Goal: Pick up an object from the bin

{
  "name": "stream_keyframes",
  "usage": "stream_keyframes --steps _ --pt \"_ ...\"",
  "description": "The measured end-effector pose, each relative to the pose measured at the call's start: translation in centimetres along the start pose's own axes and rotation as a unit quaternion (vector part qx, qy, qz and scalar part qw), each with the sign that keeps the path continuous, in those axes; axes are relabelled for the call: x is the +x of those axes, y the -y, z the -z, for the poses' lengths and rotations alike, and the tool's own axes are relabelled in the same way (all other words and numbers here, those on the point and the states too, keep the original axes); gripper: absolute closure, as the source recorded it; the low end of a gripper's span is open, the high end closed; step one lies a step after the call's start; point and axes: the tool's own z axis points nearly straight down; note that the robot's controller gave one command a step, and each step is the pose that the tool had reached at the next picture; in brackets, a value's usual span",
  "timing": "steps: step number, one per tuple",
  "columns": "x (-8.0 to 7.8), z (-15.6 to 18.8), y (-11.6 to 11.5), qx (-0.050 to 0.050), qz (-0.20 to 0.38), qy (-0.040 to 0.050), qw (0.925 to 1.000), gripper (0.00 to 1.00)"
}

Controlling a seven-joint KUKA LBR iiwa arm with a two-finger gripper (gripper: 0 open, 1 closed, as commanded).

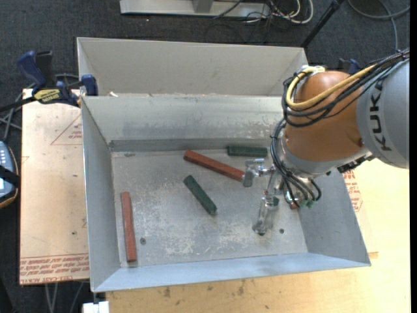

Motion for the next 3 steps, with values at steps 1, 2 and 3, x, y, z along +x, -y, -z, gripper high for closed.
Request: stream_keyframes --steps 1,2,3 --pt "-0.2 0.3 0.0 0.000 0.000 0.0034 1.0000 0.00" --pt "-1.5 -3.0 -0.9 0.000 -0.045 0.0064 0.9990 0.00" --pt "-4.6 -4.9 -4.4 0.000 -0.093 0.0028 0.9957 0.00"
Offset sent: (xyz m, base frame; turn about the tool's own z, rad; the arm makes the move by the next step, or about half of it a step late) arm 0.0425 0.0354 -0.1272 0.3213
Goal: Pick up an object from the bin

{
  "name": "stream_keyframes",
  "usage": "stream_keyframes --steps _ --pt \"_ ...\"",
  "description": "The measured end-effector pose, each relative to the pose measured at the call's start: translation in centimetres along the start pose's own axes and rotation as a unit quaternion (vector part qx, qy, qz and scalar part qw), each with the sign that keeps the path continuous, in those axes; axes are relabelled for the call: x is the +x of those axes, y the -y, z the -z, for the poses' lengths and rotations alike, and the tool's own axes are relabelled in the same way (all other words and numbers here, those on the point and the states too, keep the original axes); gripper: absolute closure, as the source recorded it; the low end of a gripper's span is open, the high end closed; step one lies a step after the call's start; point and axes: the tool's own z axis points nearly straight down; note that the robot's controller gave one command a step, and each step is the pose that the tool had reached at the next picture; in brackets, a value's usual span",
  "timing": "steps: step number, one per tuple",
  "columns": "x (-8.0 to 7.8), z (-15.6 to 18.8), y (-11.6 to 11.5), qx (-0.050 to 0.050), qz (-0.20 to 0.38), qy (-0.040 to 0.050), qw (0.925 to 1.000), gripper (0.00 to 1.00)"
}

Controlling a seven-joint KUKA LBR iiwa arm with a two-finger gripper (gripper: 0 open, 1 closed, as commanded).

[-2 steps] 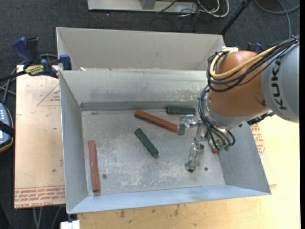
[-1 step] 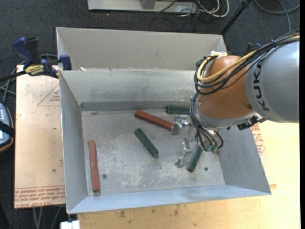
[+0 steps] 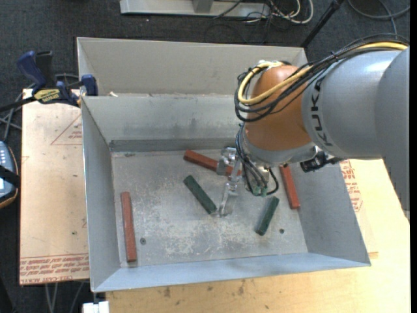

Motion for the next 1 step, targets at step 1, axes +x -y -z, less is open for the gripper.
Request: stream_keyframes --steps 1 --pt "-0.22 -3.95 -0.94 -0.001 0.040 0.0026 0.9992 0.00"
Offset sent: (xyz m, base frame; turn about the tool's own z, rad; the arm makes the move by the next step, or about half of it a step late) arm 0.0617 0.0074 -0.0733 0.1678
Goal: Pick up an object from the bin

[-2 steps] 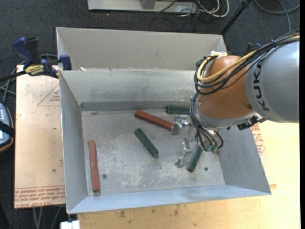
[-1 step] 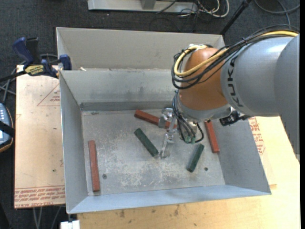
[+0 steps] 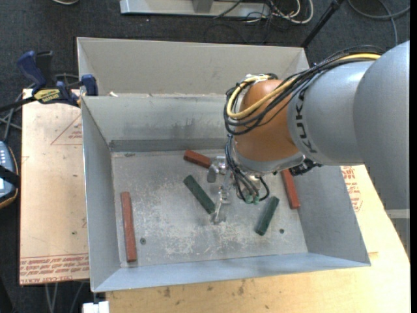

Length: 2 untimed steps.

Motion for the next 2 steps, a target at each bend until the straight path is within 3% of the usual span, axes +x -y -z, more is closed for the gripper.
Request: stream_keyframes --steps 1,2 --pt "-5.89 -3.30 -0.55 0.000 -0.122 0.0003 0.9925 1.00" --pt "-5.89 -3.30 -0.55 0.000 -0.122 0.0004 0.9925 1.00"
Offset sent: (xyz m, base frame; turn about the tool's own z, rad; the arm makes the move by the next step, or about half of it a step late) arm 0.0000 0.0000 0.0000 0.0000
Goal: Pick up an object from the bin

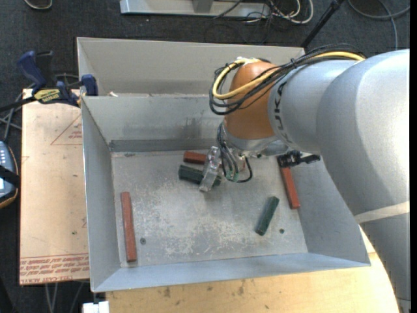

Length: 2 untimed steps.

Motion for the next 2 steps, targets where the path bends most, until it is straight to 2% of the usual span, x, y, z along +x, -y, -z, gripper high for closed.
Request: stream_keyframes --steps 1,2 --pt "-2.6 4.6 0.6 0.001 -0.004 -0.0021 1.0000 1.00" --pt "1.0 9.0 0.8 0.002 -0.004 -0.0036 1.0000 1.00"
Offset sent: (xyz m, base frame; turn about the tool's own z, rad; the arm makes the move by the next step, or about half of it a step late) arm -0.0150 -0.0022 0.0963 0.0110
